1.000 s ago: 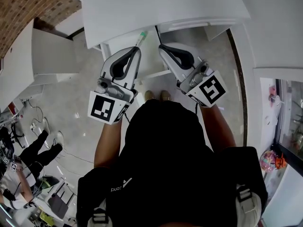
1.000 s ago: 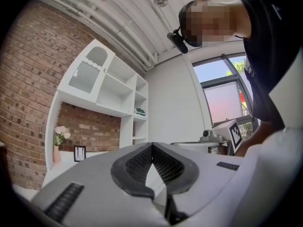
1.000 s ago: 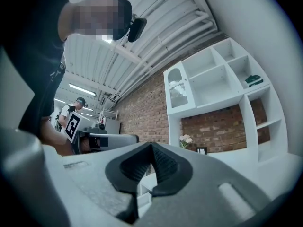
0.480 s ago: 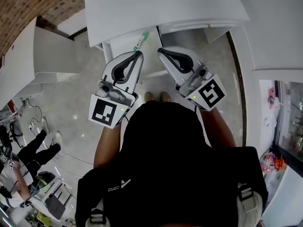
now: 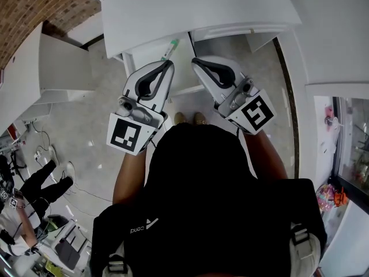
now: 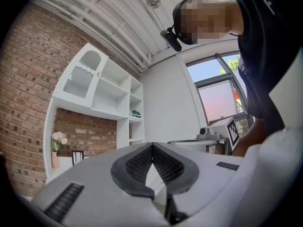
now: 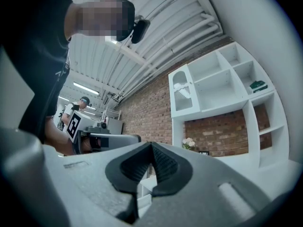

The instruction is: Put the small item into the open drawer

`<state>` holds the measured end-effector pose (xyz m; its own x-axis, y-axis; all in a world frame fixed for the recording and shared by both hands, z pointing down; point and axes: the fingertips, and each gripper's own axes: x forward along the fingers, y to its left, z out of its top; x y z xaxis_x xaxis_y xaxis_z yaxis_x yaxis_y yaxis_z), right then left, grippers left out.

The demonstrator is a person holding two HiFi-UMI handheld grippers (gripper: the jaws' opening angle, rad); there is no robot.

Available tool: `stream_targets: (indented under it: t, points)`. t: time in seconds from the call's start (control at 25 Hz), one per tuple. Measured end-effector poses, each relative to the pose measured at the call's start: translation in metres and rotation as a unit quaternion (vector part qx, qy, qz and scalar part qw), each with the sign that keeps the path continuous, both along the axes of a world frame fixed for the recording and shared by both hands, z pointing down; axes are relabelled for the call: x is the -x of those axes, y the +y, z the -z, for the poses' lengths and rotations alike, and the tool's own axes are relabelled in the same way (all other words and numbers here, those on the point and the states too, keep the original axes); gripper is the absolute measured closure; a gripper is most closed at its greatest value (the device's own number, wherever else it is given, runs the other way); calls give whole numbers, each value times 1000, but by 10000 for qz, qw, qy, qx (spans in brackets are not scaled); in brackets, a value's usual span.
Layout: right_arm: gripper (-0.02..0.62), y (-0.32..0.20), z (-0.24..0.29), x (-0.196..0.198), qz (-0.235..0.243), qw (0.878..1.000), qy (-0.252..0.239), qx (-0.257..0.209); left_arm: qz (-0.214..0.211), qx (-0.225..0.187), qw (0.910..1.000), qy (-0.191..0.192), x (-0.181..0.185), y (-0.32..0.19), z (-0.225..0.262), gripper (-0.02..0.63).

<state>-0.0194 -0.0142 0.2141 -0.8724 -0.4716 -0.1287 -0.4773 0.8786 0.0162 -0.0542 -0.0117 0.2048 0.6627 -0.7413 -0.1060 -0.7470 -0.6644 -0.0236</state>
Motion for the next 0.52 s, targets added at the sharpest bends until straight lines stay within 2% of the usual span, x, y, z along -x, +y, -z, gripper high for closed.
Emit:
stream_targets:
  t: [0.36, 0.52]
  points:
    - [595, -4, -1, -3, -16, 10000, -8, -2, -48, -13, 10000, -11, -4, -3, 1, 607]
    - [595, -5, 0, -6, -26, 10000, -6, -2, -88, -193, 9996, 159, -8, -4, 12, 607]
